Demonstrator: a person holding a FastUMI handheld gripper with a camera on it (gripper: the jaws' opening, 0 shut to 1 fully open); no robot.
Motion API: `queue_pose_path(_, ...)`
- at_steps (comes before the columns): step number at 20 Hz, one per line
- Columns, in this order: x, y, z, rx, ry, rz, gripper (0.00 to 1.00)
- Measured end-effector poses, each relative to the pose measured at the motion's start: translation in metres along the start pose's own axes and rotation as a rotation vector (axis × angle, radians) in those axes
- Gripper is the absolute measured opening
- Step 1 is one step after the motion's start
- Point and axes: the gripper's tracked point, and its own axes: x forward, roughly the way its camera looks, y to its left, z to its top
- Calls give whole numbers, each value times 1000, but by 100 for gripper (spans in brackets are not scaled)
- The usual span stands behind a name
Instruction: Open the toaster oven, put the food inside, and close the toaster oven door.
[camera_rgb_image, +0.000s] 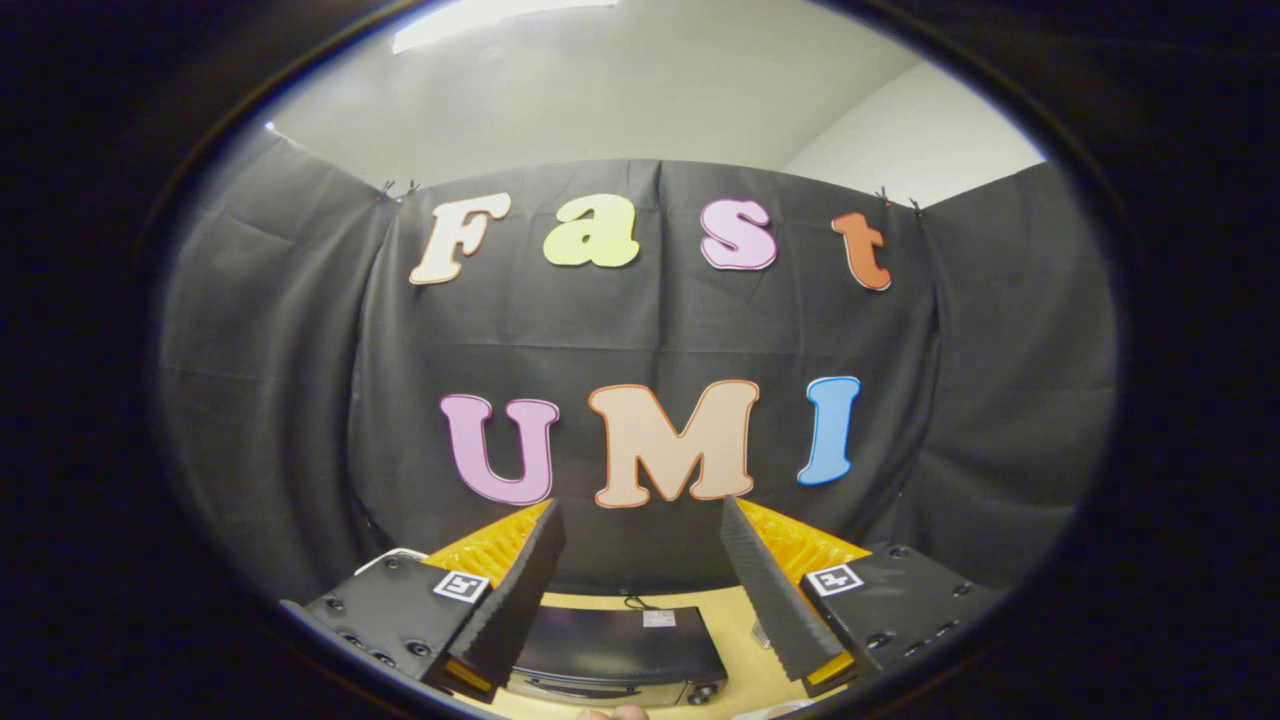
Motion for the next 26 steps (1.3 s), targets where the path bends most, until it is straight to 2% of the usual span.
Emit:
queue_pose_path(3, 5, 0, -13, 14, 7, -8, 99)
queue_pose_path(6, 16, 5, -53, 32, 29, -4, 99)
queue_pose_path(9, 24, 20, -124, 27, 101, 34, 99)
queue_pose_path(12, 25, 24, -205, 12, 220, 10, 99)
queue_pose_path(18, 31, 46, -308, 46, 357, 4, 99)
queue_pose_path(24, 20, 56, -365, 44, 463, 31, 100)
queue_pose_path(26, 20, 56, -363, 27, 431, 35, 100)
